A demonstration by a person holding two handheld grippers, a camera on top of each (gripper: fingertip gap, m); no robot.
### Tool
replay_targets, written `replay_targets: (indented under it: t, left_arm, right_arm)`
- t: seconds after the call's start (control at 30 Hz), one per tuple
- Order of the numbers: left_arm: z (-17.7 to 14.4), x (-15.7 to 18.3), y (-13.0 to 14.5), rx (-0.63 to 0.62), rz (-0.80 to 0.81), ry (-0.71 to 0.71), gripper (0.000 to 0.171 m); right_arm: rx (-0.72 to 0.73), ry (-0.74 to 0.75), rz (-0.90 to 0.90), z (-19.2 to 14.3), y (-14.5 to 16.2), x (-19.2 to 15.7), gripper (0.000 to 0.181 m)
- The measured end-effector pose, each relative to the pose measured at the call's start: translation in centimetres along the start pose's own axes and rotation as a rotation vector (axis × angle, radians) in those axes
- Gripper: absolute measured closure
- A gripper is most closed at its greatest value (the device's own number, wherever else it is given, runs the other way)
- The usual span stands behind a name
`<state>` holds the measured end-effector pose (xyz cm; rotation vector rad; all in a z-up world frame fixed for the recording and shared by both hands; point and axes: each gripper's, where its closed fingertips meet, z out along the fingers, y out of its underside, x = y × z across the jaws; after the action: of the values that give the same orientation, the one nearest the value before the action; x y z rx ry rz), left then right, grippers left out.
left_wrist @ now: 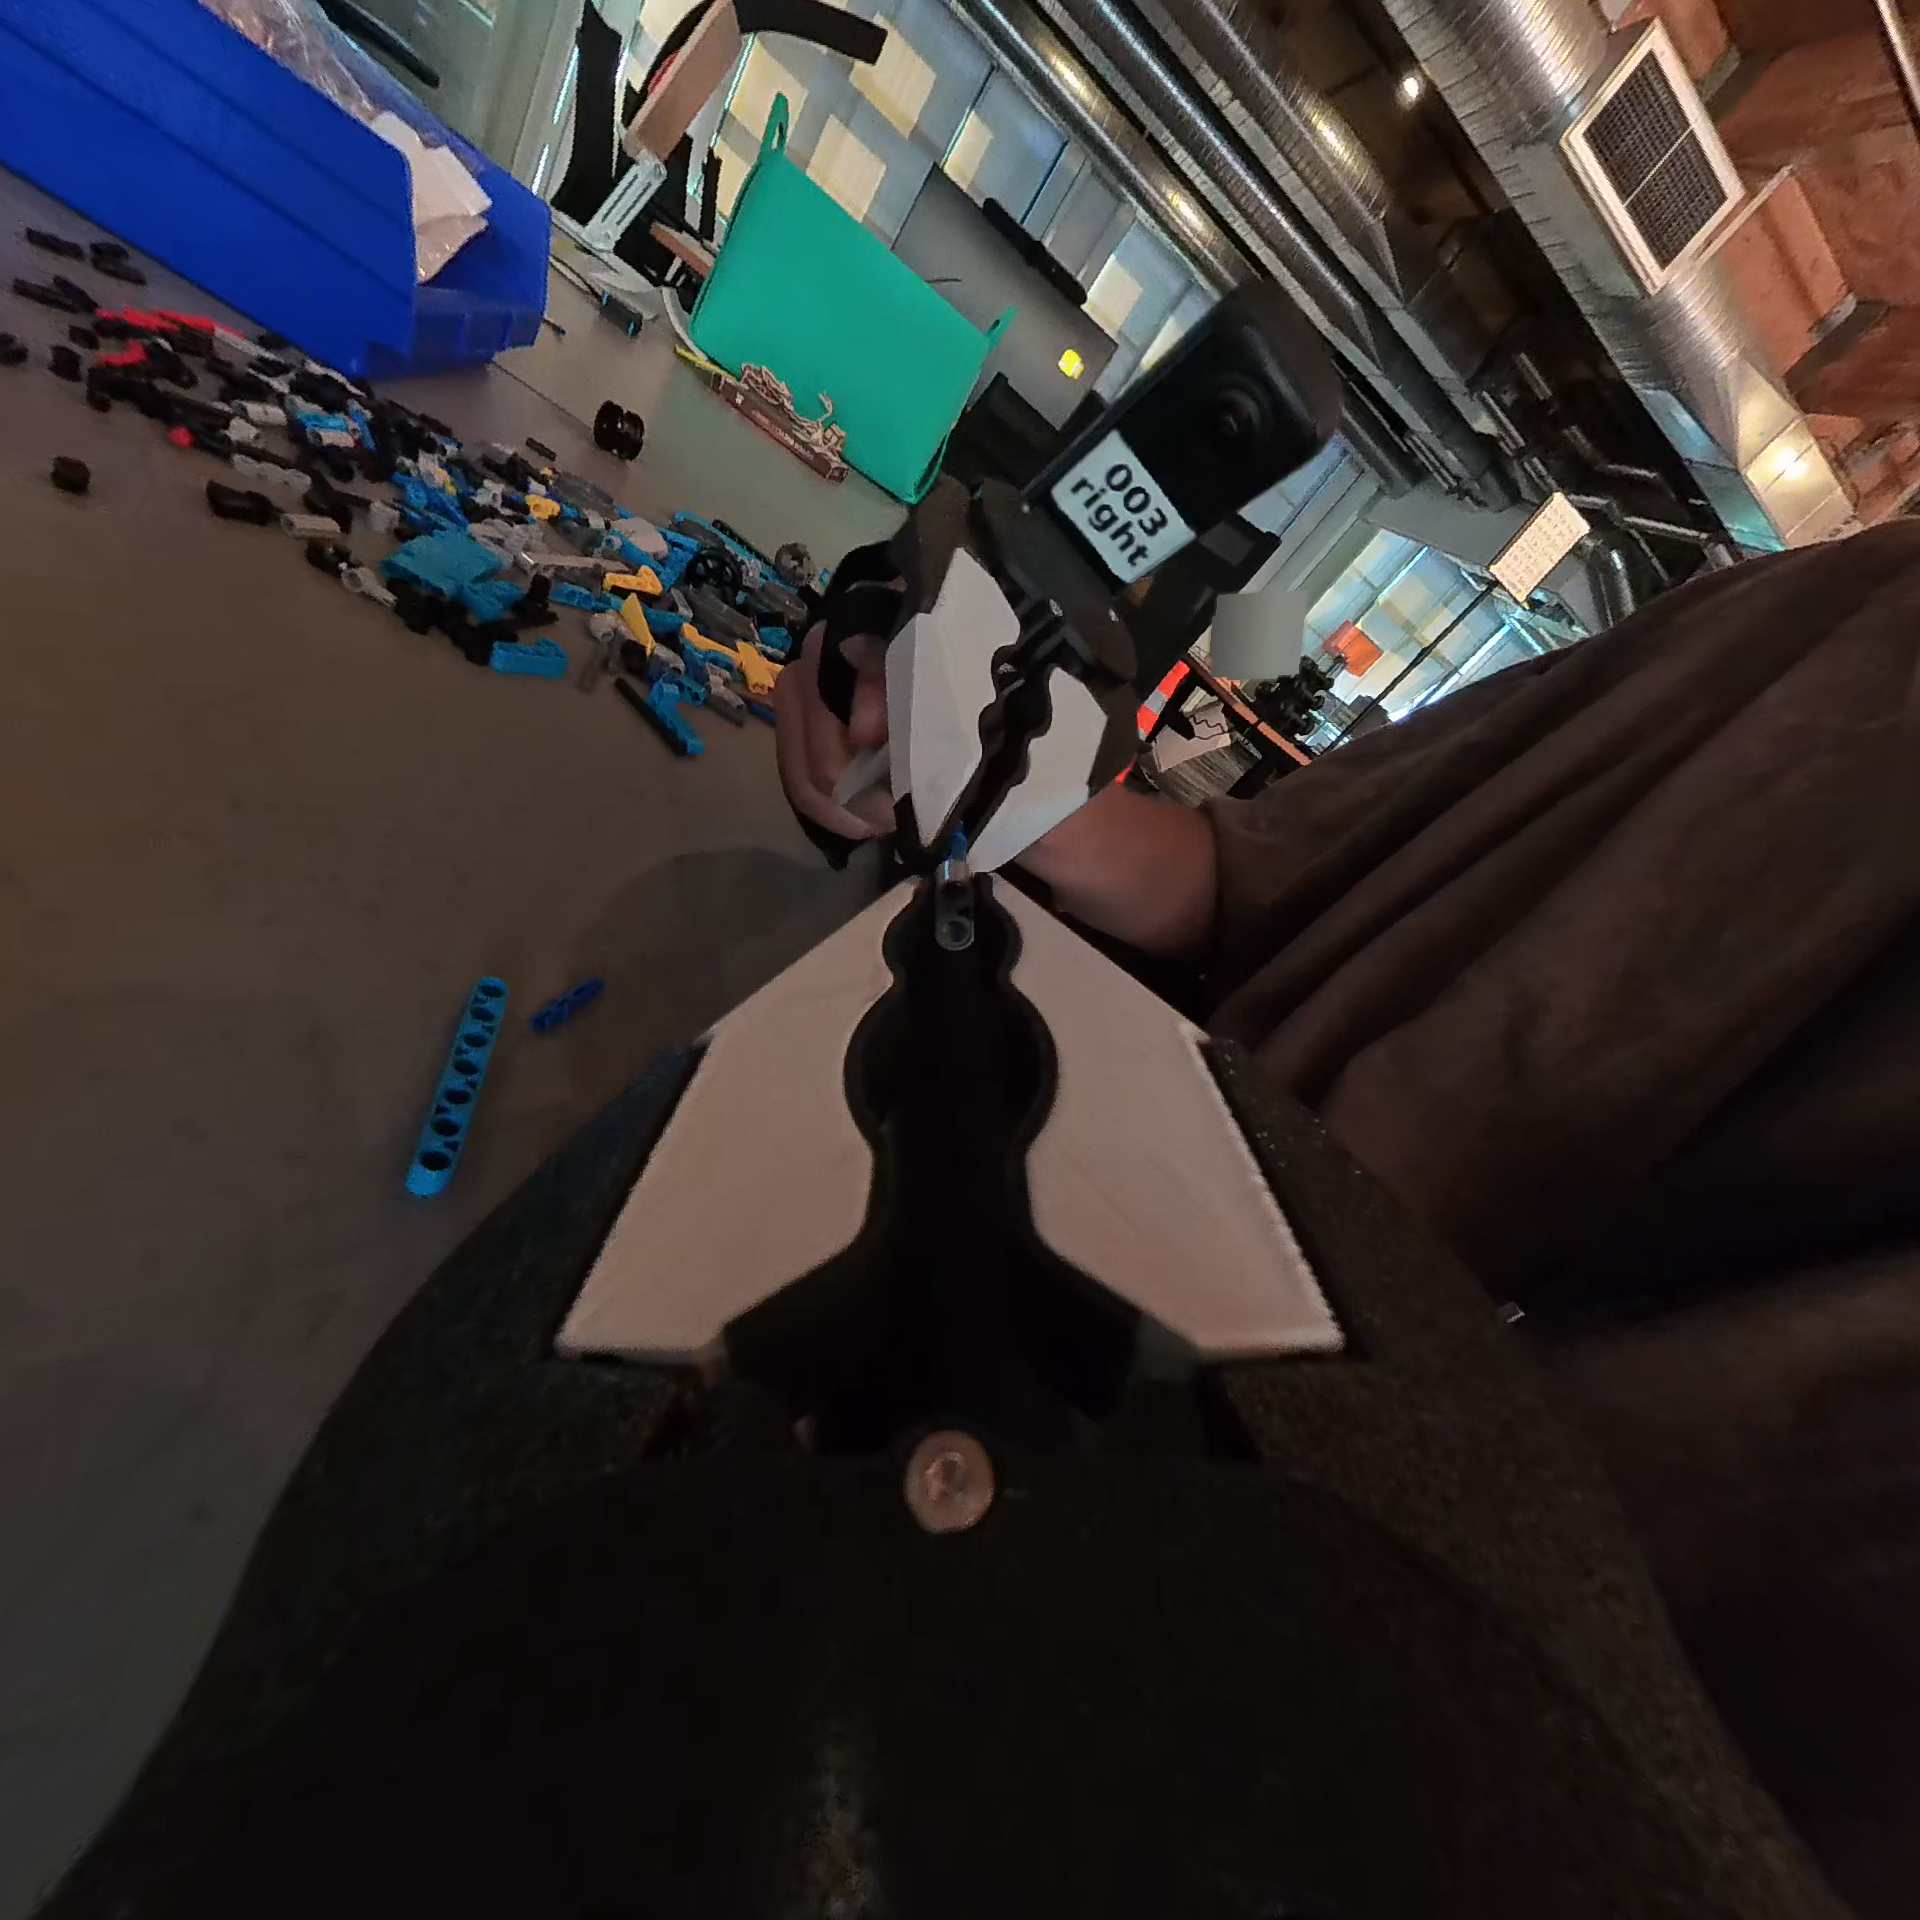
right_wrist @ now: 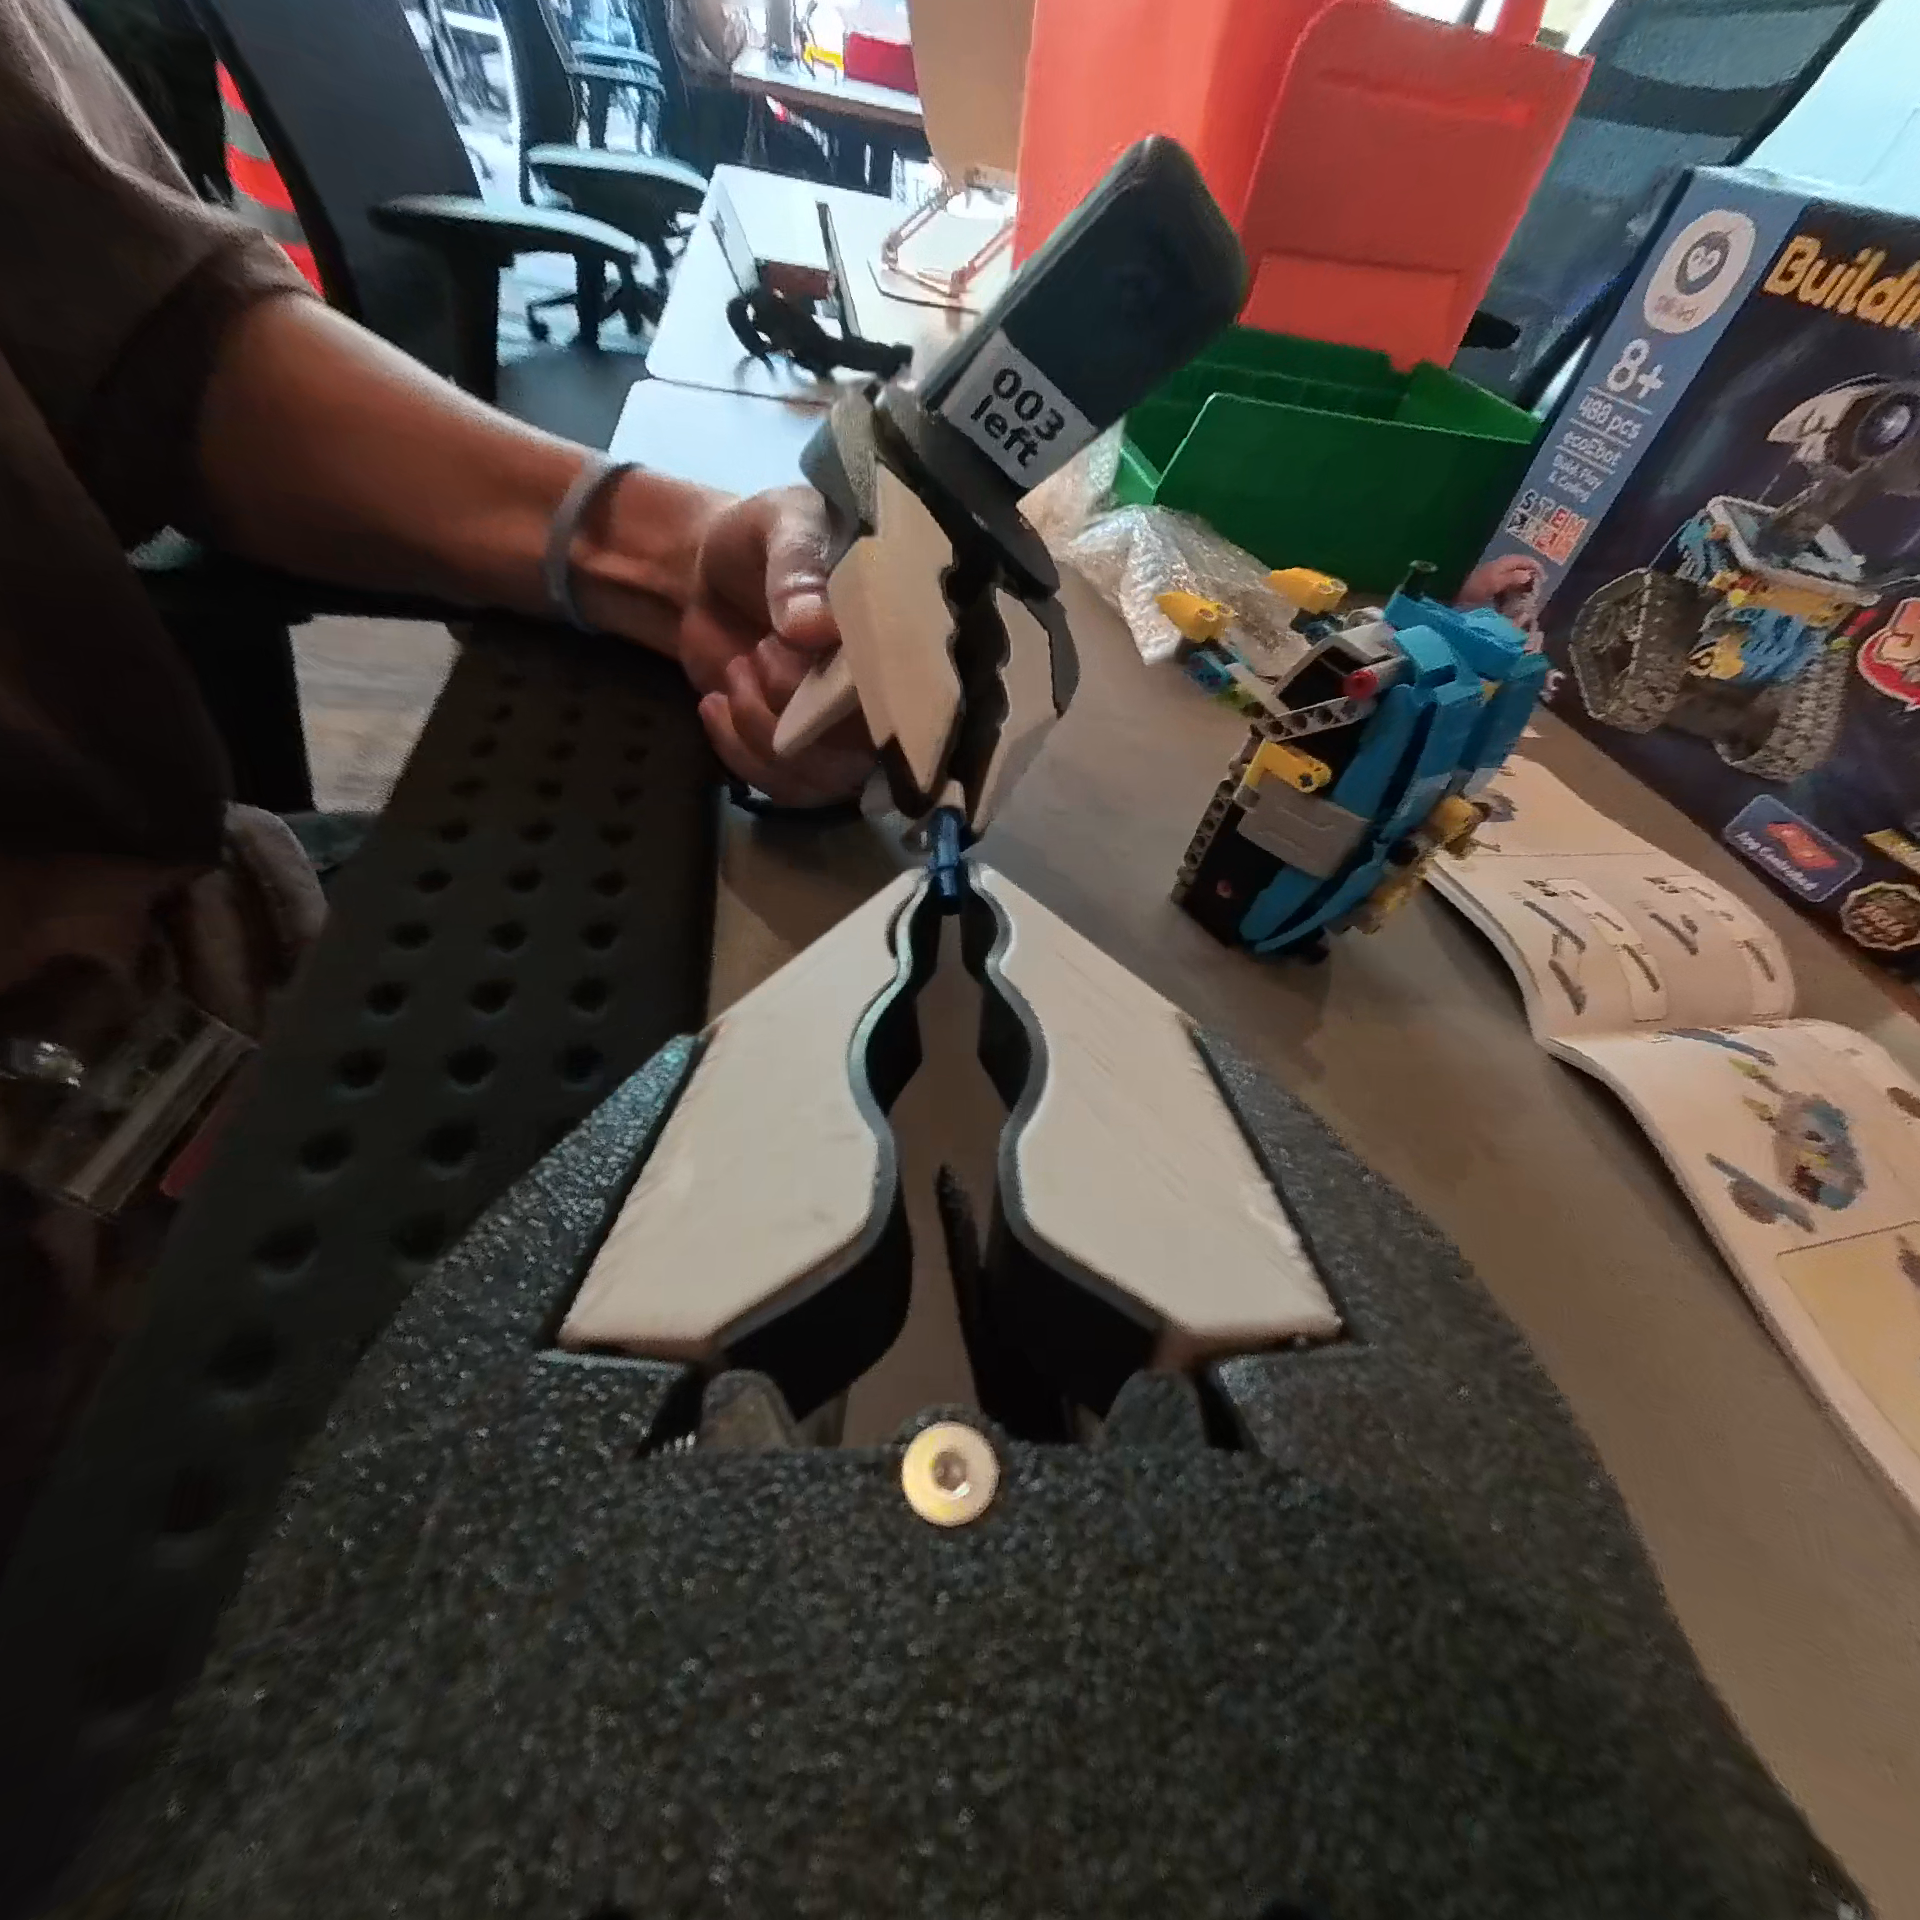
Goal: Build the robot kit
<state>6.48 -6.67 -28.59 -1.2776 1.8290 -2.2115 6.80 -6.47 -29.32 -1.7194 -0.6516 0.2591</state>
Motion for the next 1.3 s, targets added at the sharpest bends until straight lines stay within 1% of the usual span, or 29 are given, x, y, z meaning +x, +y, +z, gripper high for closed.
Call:
replay_targets:
  t: [0.1,0.13,0.2,0.33,0.43,0.57,0.63,0.77,0.9,0.97,1.07,1.17,1.3]
  left_arm:
    - [0.2,0.1,0.3,-0.015,-0.032,0.026,0.166]
    - [0.5,-0.1,0.6,-0.035,-0.03,0.013,0.166]
    - [0.5,-0.3,0.8,-0.046,-0.039,0.005,0.166]
    - [0.4,-0.2,0.2,-0.02,-0.009,-0.011,0.166]
    - [0.4,-0.2,0.1,-0.014,0.004,-0.017,0.166]
    - [0.0,-0.4,-0.2,0.004,0.005,-0.023,0.166]
    - [0.0,-0.3,-0.2,0.008,0.003,-0.019,0.165]
    - [0.2,-0.3,0.1,-0.01,0.008,-0.02,0.165]
    - [0.2,-0.3,0.0,-0.004,0.004,-0.017,0.165]
    - [0.2,-0.1,-0.1,0.005,0.009,-0.01,0.166]
    - [0.5,0.0,0.2,-0.012,0.025,-0.014,0.166]
    - [0.6,-0.2,0.1,-0.009,0.03,-0.034,0.166]
    - [0.6,-0.6,0.5,-0.037,0.053,-0.07,0.165]
  right_arm:
    - [-0.004,0.007,-0.032,0.1,0.0,-0.1,0.177]
    - [-0.017,-0.007,-0.042,0.4,0.2,-0.4,0.178]
    - [-0.044,0.015,-0.071,0.6,0.7,-0.3,0.178]
    - [-0.018,0.022,-0.025,0.5,0.1,0.1,0.176]
    - [-0.014,0.038,-0.027,0.4,0.1,0.3,0.174]
    - [0.028,0.04,-0.008,-0.4,-0.5,0.5,0.174]
    - [0.023,0.04,-0.011,-0.3,-0.4,0.5,0.174]
    - [0.015,0.041,-0.035,0.0,-0.3,0.2,0.176]
    - [0.017,0.017,-0.004,0.0,-0.4,0.3,0.177]
    - [0.029,0.028,-0.019,0.0,-0.6,0.3,0.177]
    - [0.021,0.004,-0.019,0.3,-0.5,-0.2,0.177]
    - [0.015,0.027,-0.028,0.2,-0.4,0.2,0.177]
    - [0.01,-0.001,0.051,0.3,0.1,0.2,0.176]
